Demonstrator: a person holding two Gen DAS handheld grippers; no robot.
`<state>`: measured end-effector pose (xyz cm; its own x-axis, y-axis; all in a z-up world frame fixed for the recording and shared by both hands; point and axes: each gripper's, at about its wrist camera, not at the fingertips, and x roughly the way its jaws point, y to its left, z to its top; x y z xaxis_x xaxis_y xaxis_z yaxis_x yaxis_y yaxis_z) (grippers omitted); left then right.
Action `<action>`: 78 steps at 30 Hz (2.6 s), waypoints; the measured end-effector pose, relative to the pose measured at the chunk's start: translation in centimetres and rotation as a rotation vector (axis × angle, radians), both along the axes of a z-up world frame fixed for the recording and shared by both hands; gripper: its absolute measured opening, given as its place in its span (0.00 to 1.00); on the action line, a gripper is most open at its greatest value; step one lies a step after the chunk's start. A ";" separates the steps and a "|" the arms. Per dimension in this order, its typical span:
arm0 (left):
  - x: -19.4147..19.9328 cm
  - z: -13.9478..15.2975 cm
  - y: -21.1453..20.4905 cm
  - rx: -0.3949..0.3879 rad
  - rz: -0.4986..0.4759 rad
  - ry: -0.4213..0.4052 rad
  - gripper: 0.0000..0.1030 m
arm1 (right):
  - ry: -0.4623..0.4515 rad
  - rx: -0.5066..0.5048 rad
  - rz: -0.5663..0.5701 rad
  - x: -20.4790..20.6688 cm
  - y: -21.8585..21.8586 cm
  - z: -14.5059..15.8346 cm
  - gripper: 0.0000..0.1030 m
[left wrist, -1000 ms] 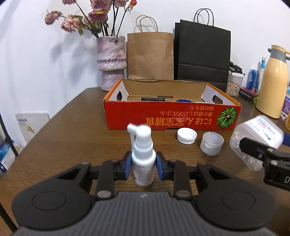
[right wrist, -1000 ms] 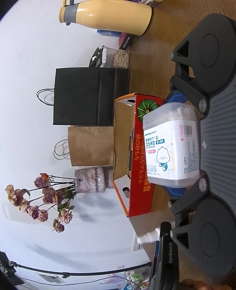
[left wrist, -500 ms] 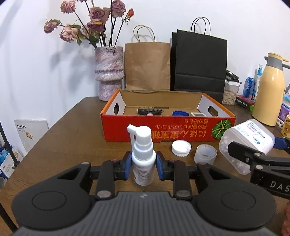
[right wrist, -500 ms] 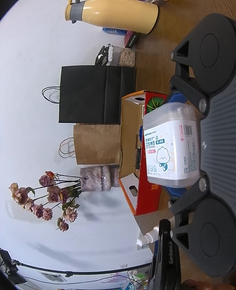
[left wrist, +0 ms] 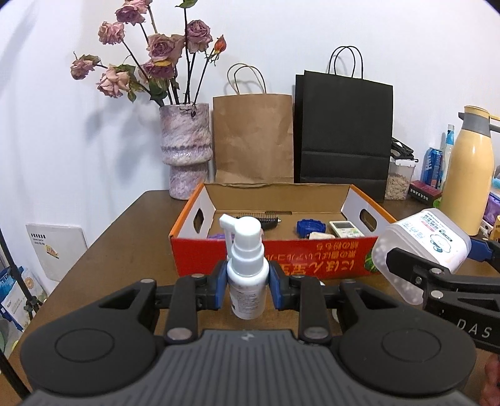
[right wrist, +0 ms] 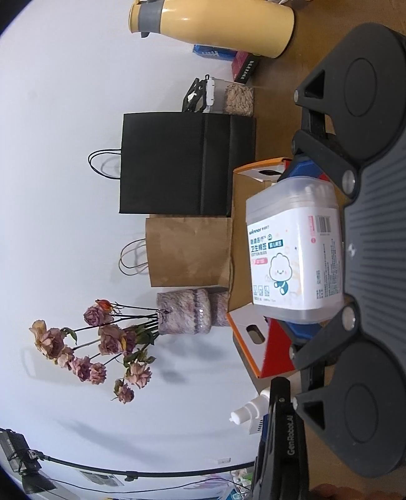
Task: Organize rigid objects
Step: 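Carry the spray bottle and swab box over the box with both tools, then open both tools to drop the spray bottle and swab box into the box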
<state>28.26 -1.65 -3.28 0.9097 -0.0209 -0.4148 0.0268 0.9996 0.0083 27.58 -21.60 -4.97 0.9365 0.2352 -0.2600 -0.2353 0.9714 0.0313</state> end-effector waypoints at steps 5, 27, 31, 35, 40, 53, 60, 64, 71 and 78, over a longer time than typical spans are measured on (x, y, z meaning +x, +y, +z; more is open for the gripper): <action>1.3 0.6 -0.3 0.002 0.002 -0.010 0.28 | -0.005 0.008 0.000 1.1 0.0 0.4 0.80; 8.9 2.5 -1.0 -0.028 0.041 -0.067 0.28 | -0.016 0.042 -0.019 8.8 0.6 1.2 0.80; 10.3 2.7 -0.9 -0.045 0.047 -0.072 0.28 | -0.017 0.047 -0.017 10.5 0.8 1.1 0.80; 12.1 2.7 -0.7 -0.057 0.056 -0.068 0.28 | -0.017 0.044 -0.016 12.2 1.0 0.8 0.80; 14.3 2.3 -0.5 -0.063 0.061 -0.053 0.28 | -0.010 0.035 -0.011 14.1 1.5 0.5 0.80; 18.8 1.2 0.0 -0.045 0.078 -0.016 0.28 | 0.016 0.012 -0.015 18.3 2.1 -0.4 0.80; 20.5 0.5 0.4 -0.030 0.082 0.012 0.28 | 0.036 -0.007 -0.018 19.8 2.2 -1.0 0.80; 20.9 0.0 0.2 -0.006 0.084 0.039 0.28 | 0.057 -0.012 -0.019 20.2 2.2 -1.4 0.81; 20.1 -0.1 -0.3 0.053 0.117 -0.020 1.00 | 0.063 -0.004 -0.062 20.1 1.8 -1.6 0.98; 20.1 0.1 -0.3 0.059 0.117 -0.017 1.00 | 0.058 -0.018 -0.067 20.0 2.0 -1.6 1.00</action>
<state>48.33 -1.95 -3.21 0.9115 0.1103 -0.3963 -0.0911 0.9936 0.0669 47.57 -19.59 -6.53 0.9333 0.1677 -0.3176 -0.1685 0.9854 0.0251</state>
